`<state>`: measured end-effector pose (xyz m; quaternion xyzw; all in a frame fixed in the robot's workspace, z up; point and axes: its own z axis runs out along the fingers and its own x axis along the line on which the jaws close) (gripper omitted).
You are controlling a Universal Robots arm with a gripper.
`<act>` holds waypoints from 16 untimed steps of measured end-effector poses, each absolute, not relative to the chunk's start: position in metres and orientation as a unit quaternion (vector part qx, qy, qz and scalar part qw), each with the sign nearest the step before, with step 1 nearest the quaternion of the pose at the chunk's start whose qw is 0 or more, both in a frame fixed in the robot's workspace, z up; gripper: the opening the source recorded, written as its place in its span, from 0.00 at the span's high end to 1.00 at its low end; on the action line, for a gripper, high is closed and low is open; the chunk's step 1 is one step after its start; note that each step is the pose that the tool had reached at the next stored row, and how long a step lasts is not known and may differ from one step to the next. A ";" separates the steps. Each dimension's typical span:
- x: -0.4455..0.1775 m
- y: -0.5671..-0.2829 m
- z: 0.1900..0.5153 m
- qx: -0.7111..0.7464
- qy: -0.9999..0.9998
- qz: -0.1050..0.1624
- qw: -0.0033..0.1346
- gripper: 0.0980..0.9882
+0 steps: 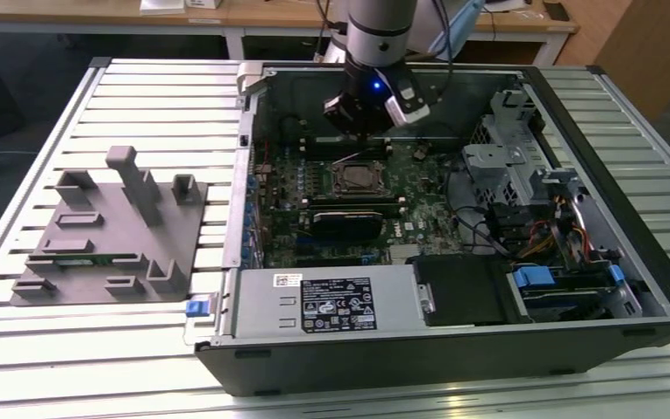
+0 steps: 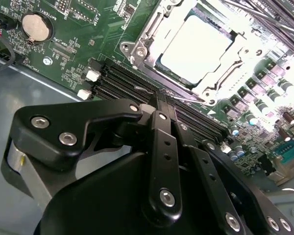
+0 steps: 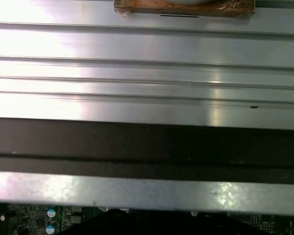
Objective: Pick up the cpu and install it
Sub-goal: 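Install the first cpu locking lever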
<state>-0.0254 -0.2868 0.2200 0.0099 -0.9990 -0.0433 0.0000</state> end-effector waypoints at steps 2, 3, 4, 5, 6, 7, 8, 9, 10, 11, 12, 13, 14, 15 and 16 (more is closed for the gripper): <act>-0.024 -0.287 0.219 0.010 -0.999 -0.043 0.000 0.99; -0.024 -0.287 0.219 0.010 -0.999 -0.043 0.000 0.99; -0.023 -0.287 0.218 0.010 -0.999 -0.043 0.000 0.99; -0.023 -0.287 0.218 0.010 -0.999 -0.043 0.000 0.99; -0.022 -0.287 0.217 0.010 -0.999 -0.043 0.000 0.99; -0.021 -0.287 0.217 0.010 -0.999 -0.043 0.000 0.99; -0.021 -0.287 0.217 0.010 -0.999 -0.043 0.000 0.99; -0.020 -0.287 0.216 0.010 -0.999 -0.043 0.000 0.99; -0.020 -0.287 0.216 0.009 -0.999 -0.043 0.000 0.99; -0.019 -0.287 0.215 0.009 -0.999 -0.043 0.000 0.99; -0.019 -0.287 0.215 0.008 -0.999 -0.043 0.000 0.99; -0.019 -0.287 0.214 0.008 -0.999 -0.043 0.000 0.99; -0.019 -0.287 0.214 0.007 -0.999 -0.043 0.000 0.99; -0.018 -0.287 0.213 0.007 -0.999 -0.043 0.000 0.99; -0.018 -0.287 0.212 0.007 -0.999 -0.043 0.000 0.99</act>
